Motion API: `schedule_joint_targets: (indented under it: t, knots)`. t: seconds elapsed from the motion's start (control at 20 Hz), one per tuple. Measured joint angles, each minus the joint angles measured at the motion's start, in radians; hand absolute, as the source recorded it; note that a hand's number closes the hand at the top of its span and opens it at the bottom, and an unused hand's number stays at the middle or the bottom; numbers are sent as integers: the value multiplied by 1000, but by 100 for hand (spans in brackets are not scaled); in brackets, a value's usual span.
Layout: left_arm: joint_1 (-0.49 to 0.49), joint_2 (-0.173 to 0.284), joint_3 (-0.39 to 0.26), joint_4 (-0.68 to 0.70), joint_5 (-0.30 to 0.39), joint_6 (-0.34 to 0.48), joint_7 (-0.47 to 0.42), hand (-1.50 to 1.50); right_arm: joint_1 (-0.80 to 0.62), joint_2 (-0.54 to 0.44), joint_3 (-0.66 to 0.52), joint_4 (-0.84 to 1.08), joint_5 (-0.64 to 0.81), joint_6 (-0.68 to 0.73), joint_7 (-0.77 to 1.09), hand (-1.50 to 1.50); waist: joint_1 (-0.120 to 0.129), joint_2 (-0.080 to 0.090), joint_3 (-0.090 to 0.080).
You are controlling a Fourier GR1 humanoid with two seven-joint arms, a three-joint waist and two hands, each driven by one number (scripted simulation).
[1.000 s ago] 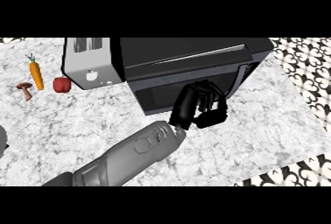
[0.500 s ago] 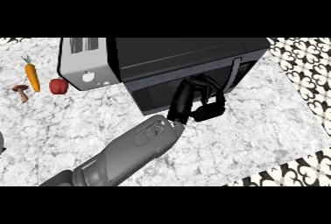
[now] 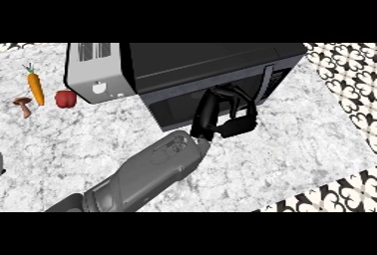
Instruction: Pick up the milk, place it into the microwave and close the microwave
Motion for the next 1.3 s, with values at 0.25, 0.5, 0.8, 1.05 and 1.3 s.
schedule_joint_targets:
  t: [0.25, 0.5, 0.8, 1.05, 1.3]
  knots:
    - [0, 0, -9, 4, 27, 14, -50, 150, -11, -15, 4, -18, -19, 20, 4, -150, -4, 4, -1]
    - [-1, 0, -14, 10, 51, 23, -90, 150, -14, -29, 7, -31, -40, 37, 10, -150, -8, 6, -1]
    - [1, 0, -18, 16, 78, 37, -136, 150, -14, -47, 5, -42, -59, 56, 16, -150, -17, 7, -1]
    - [-1, 0, -22, 20, 97, 42, -169, 150, -17, -60, 3, -50, -74, 68, 20, -150, -20, 11, 0]
    - [-2, 0, -24, 25, 119, 47, -195, 150, -12, -69, 3, -58, -88, 73, 26, -150, -26, 11, -1]
